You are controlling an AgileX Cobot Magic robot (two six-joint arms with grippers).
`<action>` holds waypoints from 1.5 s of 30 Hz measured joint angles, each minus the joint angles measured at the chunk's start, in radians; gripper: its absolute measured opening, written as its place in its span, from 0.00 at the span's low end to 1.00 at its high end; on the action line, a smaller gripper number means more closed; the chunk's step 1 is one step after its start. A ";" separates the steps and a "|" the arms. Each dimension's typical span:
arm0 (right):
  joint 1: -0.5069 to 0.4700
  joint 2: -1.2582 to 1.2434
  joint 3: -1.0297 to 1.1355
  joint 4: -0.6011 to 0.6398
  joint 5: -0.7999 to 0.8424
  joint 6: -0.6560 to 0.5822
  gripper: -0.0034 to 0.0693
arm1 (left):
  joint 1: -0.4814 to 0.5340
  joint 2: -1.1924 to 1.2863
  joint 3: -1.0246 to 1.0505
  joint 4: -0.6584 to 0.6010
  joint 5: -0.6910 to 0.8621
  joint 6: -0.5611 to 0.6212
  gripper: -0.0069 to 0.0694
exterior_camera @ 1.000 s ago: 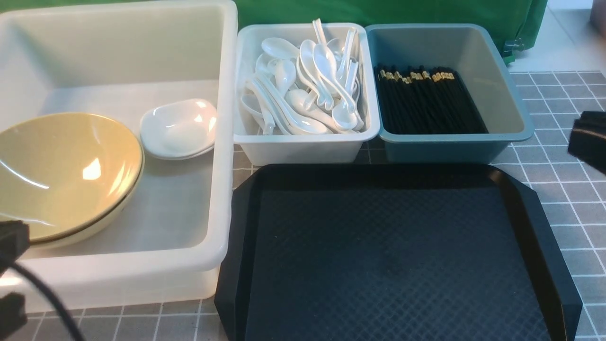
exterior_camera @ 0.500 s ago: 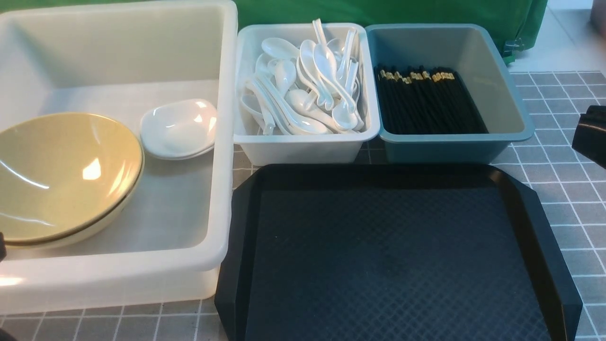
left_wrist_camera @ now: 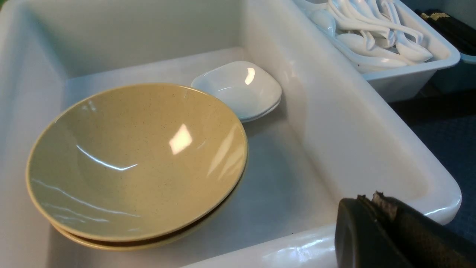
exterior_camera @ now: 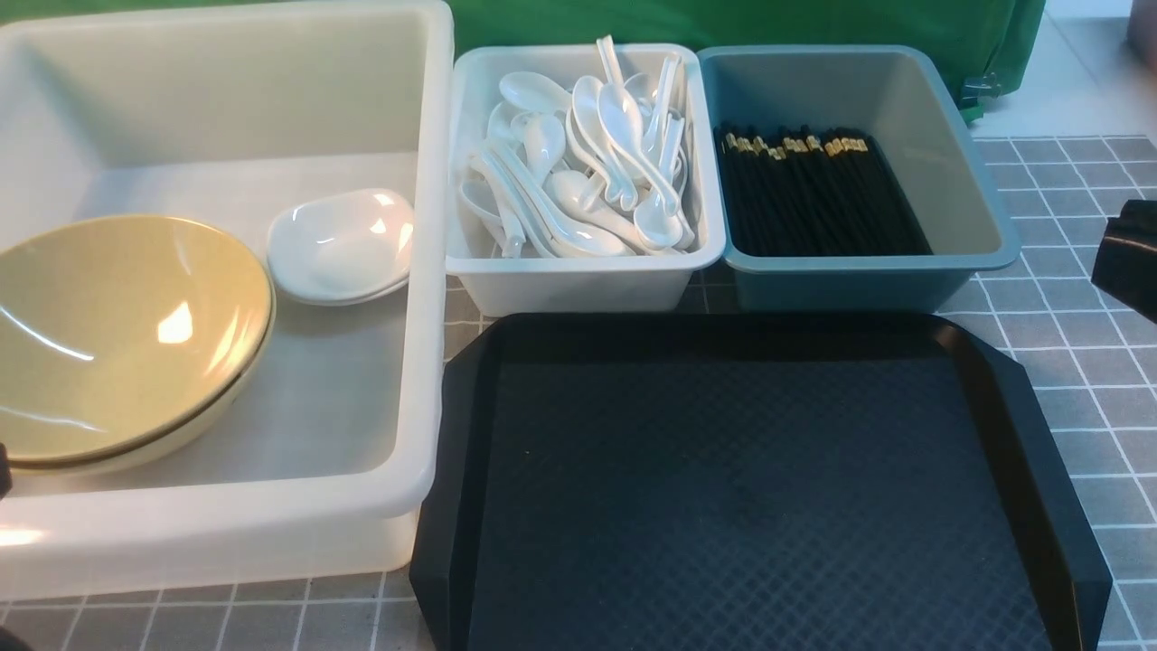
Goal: On grey table put chopsticks spoon bowls plates into blue grey white boxes.
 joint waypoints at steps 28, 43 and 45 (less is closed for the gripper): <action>-0.722 -0.612 0.779 -0.172 -0.052 0.398 0.09 | 0.000 0.000 0.000 0.000 0.000 0.000 0.08; -0.722 -0.613 0.779 -0.179 -0.045 0.399 0.09 | 0.000 0.000 0.000 0.000 0.001 0.000 0.08; -0.722 -0.613 0.779 -0.179 -0.045 0.399 0.09 | 0.000 0.000 0.000 0.000 0.001 0.000 0.08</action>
